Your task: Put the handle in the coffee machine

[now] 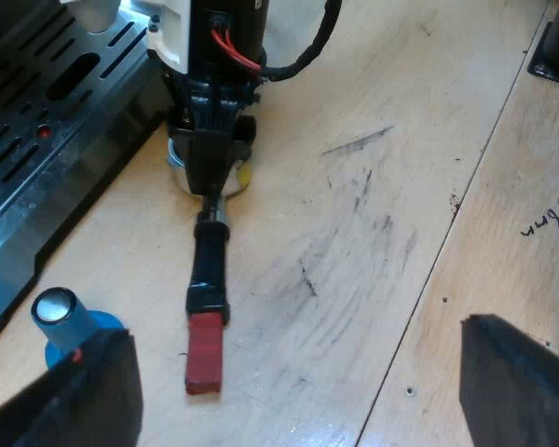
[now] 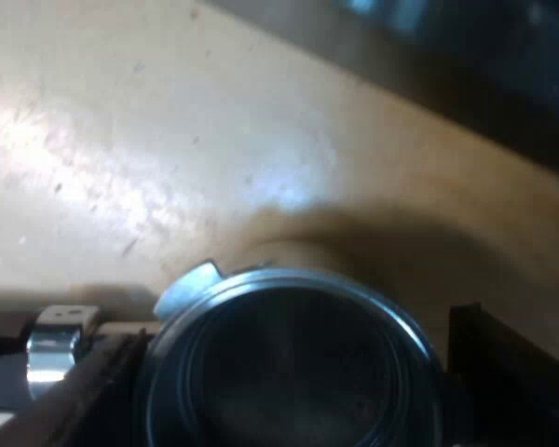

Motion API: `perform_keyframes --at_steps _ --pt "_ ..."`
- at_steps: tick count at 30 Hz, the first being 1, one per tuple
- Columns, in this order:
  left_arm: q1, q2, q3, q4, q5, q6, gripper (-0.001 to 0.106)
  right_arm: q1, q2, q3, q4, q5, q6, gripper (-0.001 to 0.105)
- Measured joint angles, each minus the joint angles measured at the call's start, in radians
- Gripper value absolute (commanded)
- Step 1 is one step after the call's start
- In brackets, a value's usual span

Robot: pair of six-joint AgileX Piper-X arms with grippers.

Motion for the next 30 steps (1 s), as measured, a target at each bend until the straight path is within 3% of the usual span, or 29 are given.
perform_keyframes --at_steps 6,11,14,22,30 --pt "0.0 0.0 0.0 0.0 0.0 0.0 0.072 0.0 -0.009 0.0 0.023 -0.017 0.021 0.0" --pt "0.0 0.0 0.0 0.0 0.0 0.0 0.072 0.0 -0.059 0.0 0.049 -0.021 0.131 0.0" --pt "0.0 0.0 0.0 -0.005 0.015 0.025 0.072 0.0 -0.102 0.0 0.09 -0.021 0.157 0.0" --pt "0.0 0.01 0.0 -0.007 0.036 0.102 0.072 0.0 -0.183 0.0 0.193 -0.017 0.16 0.0" --pt "0.0 0.105 0.0 -0.014 0.064 0.172 0.072 0.0 -0.269 0.0 0.279 0.013 0.16 0.0"
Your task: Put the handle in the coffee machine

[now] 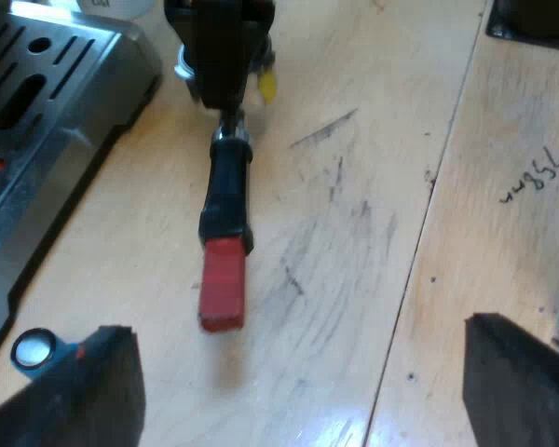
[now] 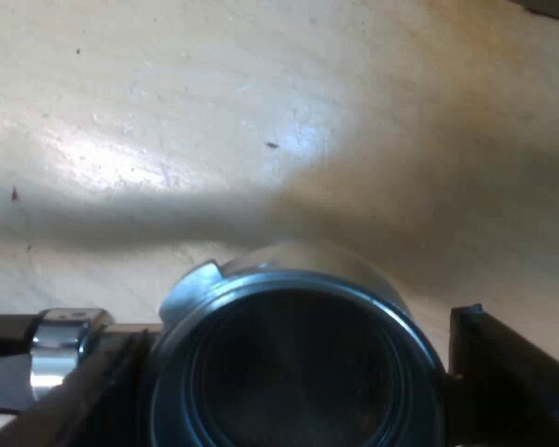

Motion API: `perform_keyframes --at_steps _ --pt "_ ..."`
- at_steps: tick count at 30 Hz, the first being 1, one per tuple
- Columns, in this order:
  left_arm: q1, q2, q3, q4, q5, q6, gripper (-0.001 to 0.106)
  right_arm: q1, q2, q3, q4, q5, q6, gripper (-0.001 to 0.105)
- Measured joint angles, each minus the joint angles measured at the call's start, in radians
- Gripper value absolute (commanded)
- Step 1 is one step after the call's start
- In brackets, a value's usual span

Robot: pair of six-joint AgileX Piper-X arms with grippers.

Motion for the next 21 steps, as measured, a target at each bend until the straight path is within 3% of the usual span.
perform_keyframes --at_steps 7,21 --pt "0.0 0.239 0.0 -0.044 0.016 0.129 0.072 0.0 -0.006 -0.124 0.078 0.002 0.006 0.0" --pt "0.0 0.519 0.0 -0.248 0.016 0.138 0.072 0.021 -0.008 -0.156 0.09 0.002 0.044 0.0"
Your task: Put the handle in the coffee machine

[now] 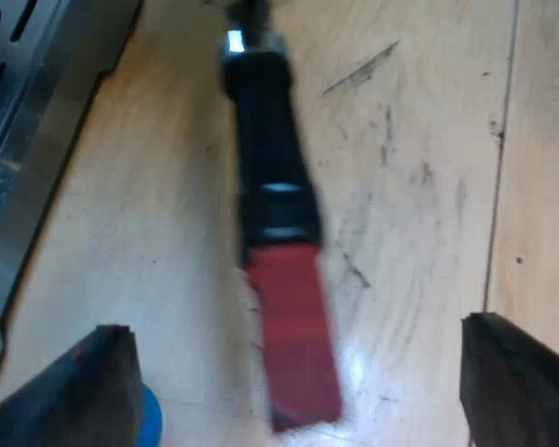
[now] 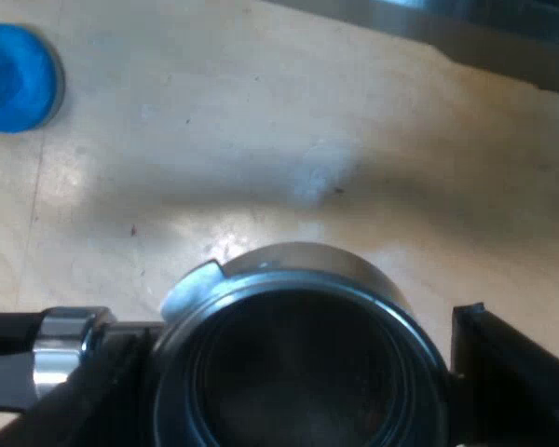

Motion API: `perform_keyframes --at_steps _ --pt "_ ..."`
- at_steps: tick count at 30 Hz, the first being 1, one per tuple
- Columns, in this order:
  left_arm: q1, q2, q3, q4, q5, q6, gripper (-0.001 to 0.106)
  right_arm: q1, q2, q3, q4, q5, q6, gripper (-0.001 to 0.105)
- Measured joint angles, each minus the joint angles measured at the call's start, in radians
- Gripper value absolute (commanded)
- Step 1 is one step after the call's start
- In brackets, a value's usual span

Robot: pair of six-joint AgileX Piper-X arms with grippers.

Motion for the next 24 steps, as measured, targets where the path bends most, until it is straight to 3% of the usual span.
perform_keyframes --at_steps 8,15,24 --pt "-0.047 0.137 0.0 -0.052 -0.008 0.037 0.072 0.003 0.0 0.0 0.003 -0.002 0.003 0.0" --pt "-0.093 0.177 0.008 -0.101 -0.03 0.051 0.072 0.003 0.0 0.0 0.003 -0.002 0.024 0.0" --pt "-0.104 0.179 0.11 -0.23 -0.082 0.052 0.072 0.003 0.0 0.0 0.0 -0.014 0.04 0.0"
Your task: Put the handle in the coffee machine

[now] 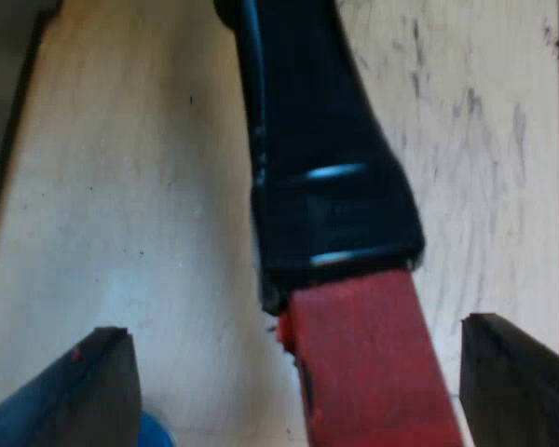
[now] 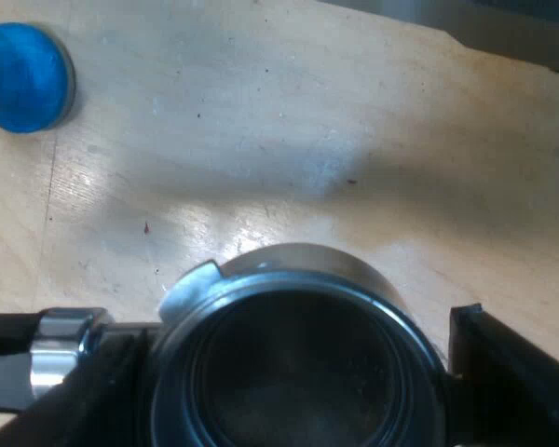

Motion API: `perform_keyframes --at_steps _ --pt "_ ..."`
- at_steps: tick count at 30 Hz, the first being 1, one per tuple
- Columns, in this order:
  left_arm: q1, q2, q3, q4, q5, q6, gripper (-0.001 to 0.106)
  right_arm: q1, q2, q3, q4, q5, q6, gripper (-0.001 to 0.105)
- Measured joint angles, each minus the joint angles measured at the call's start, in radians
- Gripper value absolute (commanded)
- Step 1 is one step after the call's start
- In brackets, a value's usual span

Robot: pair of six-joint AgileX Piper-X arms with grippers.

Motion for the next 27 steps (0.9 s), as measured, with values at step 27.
perform_keyframes --at_steps 27 --pt "0.0 0.06 0.01 -0.127 -0.002 0.001 0.062 0.0 0.0 0.0 0.0 0.0 0.022 0.0"
